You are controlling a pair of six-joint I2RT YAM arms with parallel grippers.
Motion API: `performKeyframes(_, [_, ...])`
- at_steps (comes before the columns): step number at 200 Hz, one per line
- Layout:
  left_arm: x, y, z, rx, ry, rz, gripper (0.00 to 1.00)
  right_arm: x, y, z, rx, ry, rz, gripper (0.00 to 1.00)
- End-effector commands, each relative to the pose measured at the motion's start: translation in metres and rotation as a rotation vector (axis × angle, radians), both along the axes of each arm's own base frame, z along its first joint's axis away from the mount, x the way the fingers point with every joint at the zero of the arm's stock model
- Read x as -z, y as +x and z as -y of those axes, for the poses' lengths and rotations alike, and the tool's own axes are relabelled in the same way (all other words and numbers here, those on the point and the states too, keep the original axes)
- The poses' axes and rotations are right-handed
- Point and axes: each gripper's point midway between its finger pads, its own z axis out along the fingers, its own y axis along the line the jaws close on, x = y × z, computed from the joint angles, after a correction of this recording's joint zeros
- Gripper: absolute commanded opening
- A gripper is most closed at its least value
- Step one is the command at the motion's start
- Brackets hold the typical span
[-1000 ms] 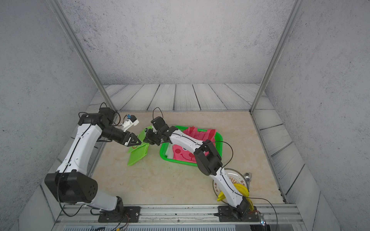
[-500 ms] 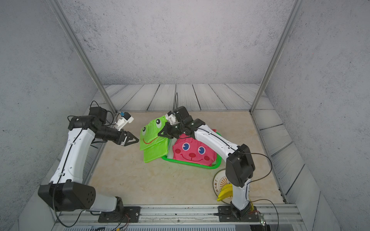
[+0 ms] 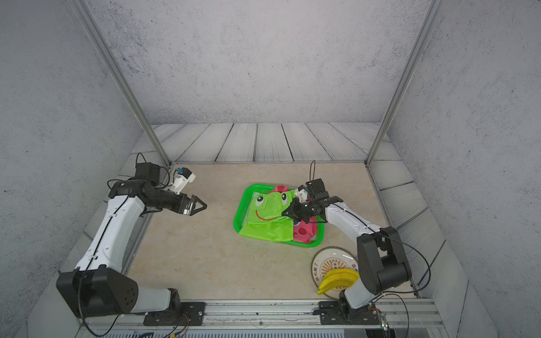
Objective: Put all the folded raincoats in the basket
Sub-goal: Place the raincoat in the basket.
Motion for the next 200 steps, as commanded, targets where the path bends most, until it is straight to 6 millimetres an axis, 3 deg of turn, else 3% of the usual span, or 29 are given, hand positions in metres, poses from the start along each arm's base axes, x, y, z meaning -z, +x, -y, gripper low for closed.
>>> performKeyframes(1, [0.006, 0.012, -0.007, -0.041, 0.020, 0.022, 0.99, -0.007, 0.009, 0.007, -0.016, 0.020, 0.114, 0.00])
performKeyframes(75, [0.032, 0.020, -0.007, -0.069, 0.009, -0.032, 0.99, -0.047, 0.035, -0.004, -0.017, 0.137, 0.393, 0.00])
performKeyframes(104, [0.053, 0.019, -0.010, -0.111, 0.035, -0.057, 1.00, -0.030, 0.040, 0.006, -0.019, 0.074, 0.373, 0.00])
performKeyframes(134, [0.072, 0.022, -0.015, -0.152, 0.058, -0.036, 1.00, -0.002, 0.027, 0.008, -0.113, 0.013, 0.263, 0.00])
performKeyframes(148, [0.080, 0.027, -0.017, -0.169, 0.062, -0.020, 1.00, 0.009, 0.025, 0.016, -0.106, -0.029, 0.234, 0.17])
performKeyframes(172, [0.093, 0.034, -0.017, -0.182, 0.053, 0.003, 1.00, 0.011, 0.024, 0.029, -0.066, -0.047, 0.215, 0.34])
performKeyframes(183, [0.098, 0.037, -0.016, -0.175, 0.056, 0.017, 1.00, 0.010, 0.023, 0.035, -0.045, -0.071, 0.207, 0.49])
performKeyframes(200, [0.106, 0.041, -0.016, -0.171, 0.072, 0.041, 1.00, 0.007, 0.018, 0.044, -0.033, -0.114, 0.195, 0.58])
